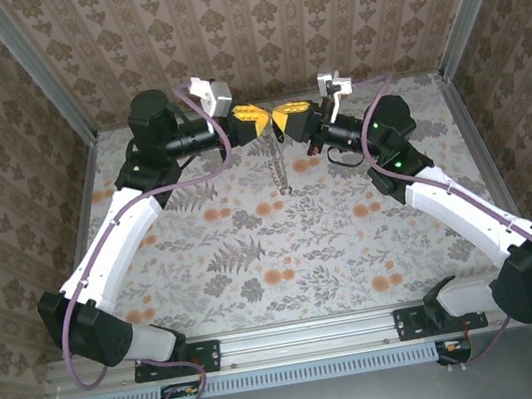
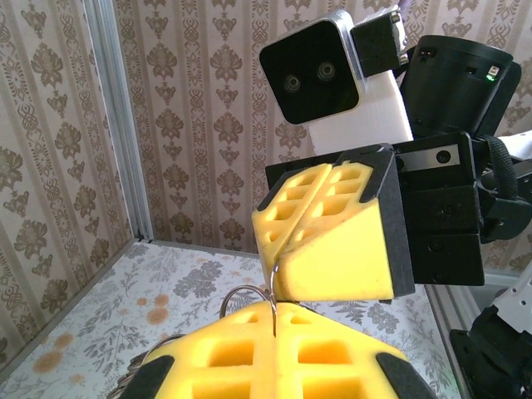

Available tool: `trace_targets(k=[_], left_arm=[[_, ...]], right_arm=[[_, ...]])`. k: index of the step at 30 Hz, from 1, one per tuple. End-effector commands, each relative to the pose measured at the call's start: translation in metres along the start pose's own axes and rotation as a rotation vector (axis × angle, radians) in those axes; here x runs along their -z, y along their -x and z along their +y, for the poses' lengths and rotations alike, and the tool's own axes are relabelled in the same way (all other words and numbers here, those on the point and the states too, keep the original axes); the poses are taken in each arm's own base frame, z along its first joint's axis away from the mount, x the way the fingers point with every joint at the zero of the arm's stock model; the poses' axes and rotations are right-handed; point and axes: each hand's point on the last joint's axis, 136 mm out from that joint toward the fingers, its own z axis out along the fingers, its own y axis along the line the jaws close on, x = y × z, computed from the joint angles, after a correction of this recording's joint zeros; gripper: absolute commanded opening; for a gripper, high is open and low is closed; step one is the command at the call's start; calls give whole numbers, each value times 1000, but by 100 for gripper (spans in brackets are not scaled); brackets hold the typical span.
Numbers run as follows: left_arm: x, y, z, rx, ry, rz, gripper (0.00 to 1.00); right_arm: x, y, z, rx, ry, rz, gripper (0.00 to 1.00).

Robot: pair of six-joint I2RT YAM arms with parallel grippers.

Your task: Put the keys on the keyring

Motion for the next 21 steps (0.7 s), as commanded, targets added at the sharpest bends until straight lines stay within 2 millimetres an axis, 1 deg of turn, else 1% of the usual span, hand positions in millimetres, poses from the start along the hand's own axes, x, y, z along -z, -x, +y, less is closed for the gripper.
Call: trace_targets(k=[1, 6, 12, 17, 21], left_arm=[[5, 30, -27, -77, -63, -59, 0], [6, 32, -30, -85, -66, -66, 0], [5, 33, -31, -87, -68, -67, 0], [5, 33, -30, -86, -62, -68, 0], [4, 30, -26, -83, -38, -69, 0]], right_arm=[[0, 2, -21, 8, -94, -6, 0], [9, -4, -35, -12, -151, -4, 0], [14, -7, -41, -24, -169, -1, 0], [14, -7, -37, -27, -139, 10, 0], [10, -8, -22, -27, -49, 32, 0]])
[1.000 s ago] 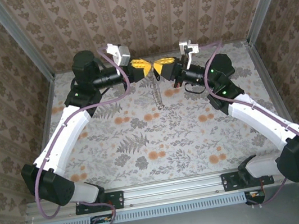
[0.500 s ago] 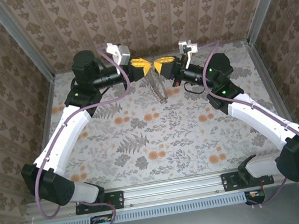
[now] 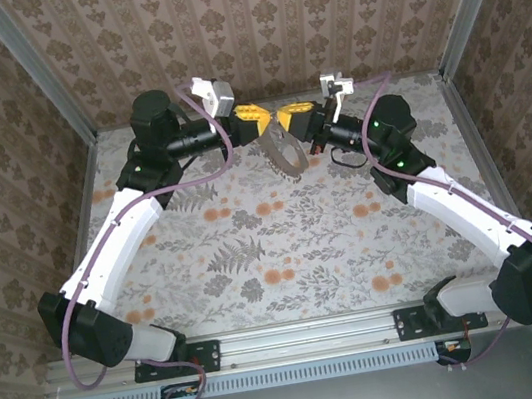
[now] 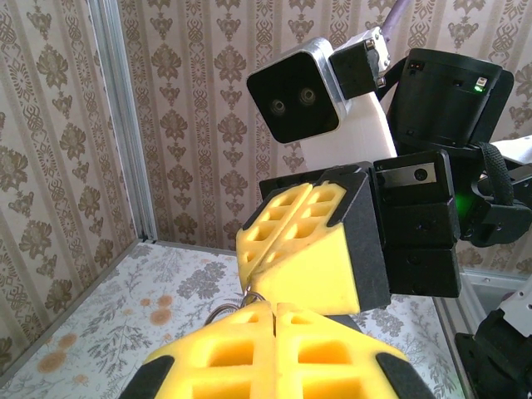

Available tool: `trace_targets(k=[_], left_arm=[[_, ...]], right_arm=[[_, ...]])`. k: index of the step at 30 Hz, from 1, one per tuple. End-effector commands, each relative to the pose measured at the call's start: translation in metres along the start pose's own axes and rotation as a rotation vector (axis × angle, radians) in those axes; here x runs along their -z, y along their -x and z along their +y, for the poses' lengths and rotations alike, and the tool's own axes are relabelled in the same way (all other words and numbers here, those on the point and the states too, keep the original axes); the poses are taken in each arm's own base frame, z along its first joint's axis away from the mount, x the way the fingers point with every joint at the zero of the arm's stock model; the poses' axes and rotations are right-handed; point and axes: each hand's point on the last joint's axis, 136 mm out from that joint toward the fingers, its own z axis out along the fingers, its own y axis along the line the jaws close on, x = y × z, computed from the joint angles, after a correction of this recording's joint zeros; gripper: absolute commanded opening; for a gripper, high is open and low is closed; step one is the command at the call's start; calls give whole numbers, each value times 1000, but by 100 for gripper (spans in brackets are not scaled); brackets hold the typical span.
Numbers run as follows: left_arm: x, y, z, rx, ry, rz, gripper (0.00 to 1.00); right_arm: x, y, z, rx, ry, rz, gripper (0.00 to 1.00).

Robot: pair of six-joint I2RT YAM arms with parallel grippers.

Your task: Put the keys on the keyring

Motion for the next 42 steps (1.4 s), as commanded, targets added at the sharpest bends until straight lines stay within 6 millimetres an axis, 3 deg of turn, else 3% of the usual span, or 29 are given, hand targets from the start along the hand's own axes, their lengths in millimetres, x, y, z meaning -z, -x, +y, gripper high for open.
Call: trace_targets(k=[1, 12, 37, 40, 42], left_arm=[[7, 29, -24, -78, -46, -69, 0], [4, 25, -11, -42, -1, -120, 0], [1, 23, -10, -13, -15, -144, 0], [1, 23, -10, -12, -16, -143, 0], [0, 23, -11, -13, -18, -143, 0]], right_arm=[[2, -1, -3, -10, 17, 13, 0], [-1, 7, 10, -39, 99, 6, 0], [-1, 10, 7, -66, 91, -17, 0], [0, 12, 6, -67, 84, -24, 8], [1, 14, 6, -68, 81, -30, 19]])
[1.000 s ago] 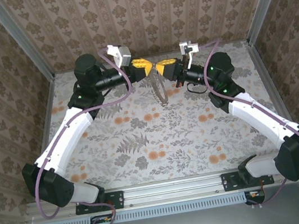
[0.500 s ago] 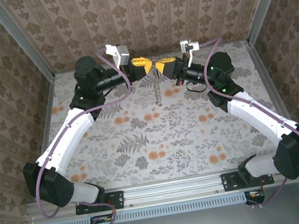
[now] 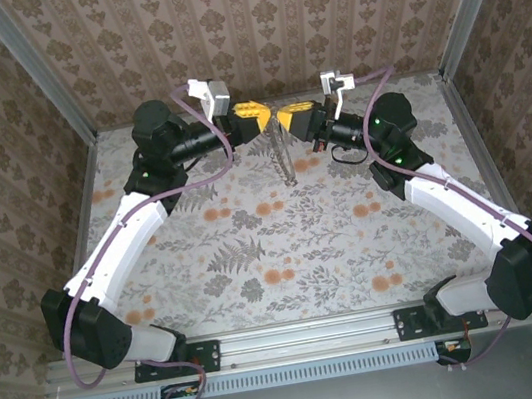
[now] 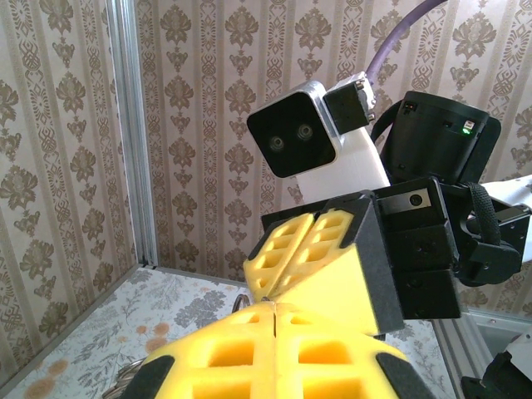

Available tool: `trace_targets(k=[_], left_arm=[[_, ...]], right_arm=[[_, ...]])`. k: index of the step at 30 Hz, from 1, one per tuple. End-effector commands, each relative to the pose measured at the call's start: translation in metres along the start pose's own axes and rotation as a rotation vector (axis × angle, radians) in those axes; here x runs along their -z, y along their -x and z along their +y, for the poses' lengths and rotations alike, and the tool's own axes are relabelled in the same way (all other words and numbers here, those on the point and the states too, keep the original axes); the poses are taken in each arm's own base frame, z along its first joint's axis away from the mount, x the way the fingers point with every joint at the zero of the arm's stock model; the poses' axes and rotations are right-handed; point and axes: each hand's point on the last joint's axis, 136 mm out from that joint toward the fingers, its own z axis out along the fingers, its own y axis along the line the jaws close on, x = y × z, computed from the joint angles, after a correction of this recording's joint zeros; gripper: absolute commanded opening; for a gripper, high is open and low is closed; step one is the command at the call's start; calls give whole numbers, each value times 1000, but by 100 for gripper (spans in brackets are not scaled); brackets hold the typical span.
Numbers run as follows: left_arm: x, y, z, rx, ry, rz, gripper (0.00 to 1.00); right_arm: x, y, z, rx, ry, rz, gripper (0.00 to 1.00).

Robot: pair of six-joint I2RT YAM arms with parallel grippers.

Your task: Put the keys on the keyring

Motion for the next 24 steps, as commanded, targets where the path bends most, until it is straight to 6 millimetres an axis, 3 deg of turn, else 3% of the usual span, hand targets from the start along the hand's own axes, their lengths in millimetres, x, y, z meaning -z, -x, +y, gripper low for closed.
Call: trace_targets(k=[1, 6, 13, 24], left_arm=[[1, 18, -15, -44, -38, -49, 0], [1, 17, -15, -45, -38, -48, 0], [0, 18, -14, -42, -35, -53, 0], [-1, 18, 0, 24, -20, -92, 0]], right_arm=[[3, 15, 5, 23, 8, -43, 23], [12, 23, 6, 32, -8, -70, 35], [26, 35, 9, 55, -30, -110, 40], [24, 37, 5, 21, 26, -146, 46]])
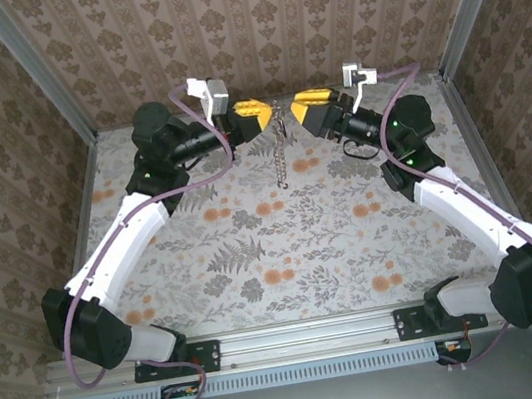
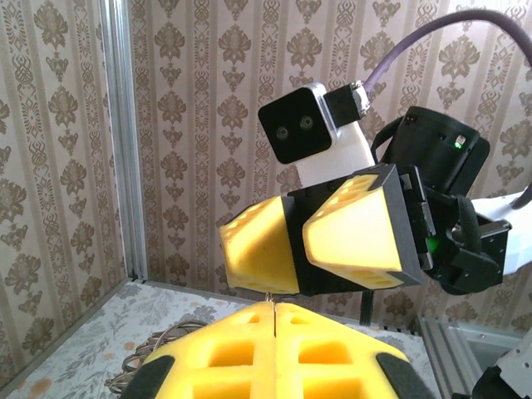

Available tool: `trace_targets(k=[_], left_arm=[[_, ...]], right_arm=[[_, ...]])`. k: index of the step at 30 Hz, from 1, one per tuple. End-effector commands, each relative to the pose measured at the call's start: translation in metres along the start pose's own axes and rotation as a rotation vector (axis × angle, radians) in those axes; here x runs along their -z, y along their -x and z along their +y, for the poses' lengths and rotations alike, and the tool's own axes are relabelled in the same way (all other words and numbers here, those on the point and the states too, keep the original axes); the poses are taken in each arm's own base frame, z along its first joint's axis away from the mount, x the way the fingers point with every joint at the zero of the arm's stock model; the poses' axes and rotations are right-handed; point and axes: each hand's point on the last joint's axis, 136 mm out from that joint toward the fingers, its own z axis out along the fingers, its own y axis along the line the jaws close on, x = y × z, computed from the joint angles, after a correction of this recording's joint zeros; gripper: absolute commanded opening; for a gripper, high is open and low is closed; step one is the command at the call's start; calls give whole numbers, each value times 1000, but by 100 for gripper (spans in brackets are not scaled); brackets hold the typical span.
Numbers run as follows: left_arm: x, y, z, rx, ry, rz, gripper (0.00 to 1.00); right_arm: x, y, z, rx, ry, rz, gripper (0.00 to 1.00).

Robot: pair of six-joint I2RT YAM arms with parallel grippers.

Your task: Put the keys on the keyring

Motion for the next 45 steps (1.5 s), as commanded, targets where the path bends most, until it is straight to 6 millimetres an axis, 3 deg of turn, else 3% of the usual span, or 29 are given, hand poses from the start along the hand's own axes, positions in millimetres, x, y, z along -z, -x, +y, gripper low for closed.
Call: trace_targets(k=[1, 8, 22, 23, 45], left_arm=[[1, 12, 5, 13, -2, -62, 0], [2, 12, 19, 87, 14, -101, 0], [1, 15, 25, 136, 9, -134, 0], [0, 15, 25, 136, 8, -135, 0], [-3, 12, 26, 146, 1, -131, 0]], right_arm=[[1, 9, 7, 2, 45, -41, 46], [-1, 10, 6, -39, 70, -64, 47], [-7, 2, -5, -131, 101, -81, 47], [-11, -5, -14, -148, 91, -68, 47], [-29, -7, 1, -148, 160, -49, 45]])
